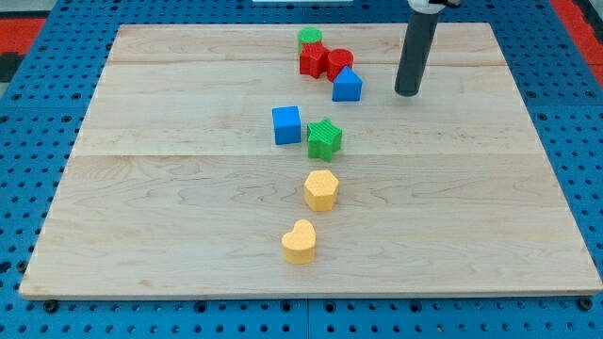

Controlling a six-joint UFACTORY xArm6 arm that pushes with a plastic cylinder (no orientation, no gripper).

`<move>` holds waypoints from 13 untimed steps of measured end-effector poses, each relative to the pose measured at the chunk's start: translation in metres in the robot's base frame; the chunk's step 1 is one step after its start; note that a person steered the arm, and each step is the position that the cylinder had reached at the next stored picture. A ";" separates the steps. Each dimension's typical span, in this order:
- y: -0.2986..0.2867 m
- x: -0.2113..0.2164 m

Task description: Place the green circle on top of blue triangle

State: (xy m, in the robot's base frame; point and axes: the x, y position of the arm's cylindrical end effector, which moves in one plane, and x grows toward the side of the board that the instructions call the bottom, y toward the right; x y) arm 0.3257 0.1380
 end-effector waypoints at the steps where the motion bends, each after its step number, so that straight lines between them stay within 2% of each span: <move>1: -0.030 -0.001; 3: -0.142 0.006; 4: -0.214 -0.002; 5: -0.247 -0.030; 8: -0.239 -0.122; 11: -0.212 -0.134; 13: -0.109 -0.132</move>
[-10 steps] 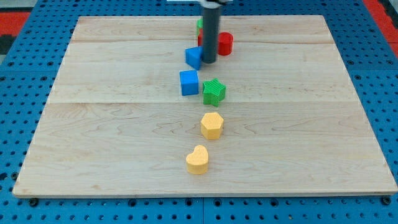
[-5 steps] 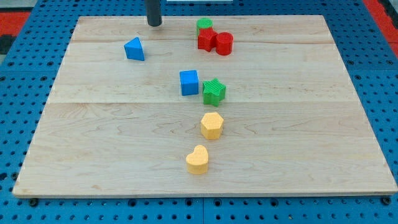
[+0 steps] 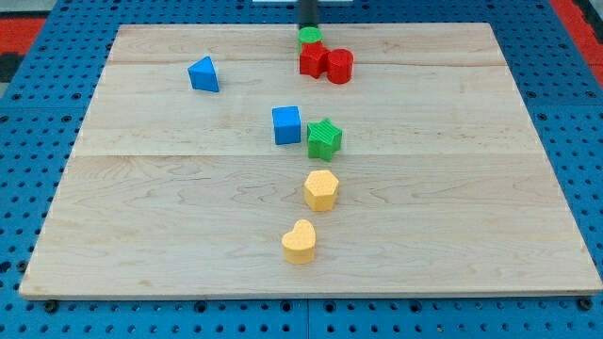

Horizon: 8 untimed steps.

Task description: Place the green circle on top of blue triangle

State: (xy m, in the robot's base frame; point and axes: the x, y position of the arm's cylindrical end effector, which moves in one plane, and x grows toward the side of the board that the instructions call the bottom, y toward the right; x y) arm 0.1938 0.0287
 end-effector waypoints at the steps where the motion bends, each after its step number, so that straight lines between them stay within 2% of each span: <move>1: 0.001 0.005; 7: 0.019 0.005; 8: 0.033 0.017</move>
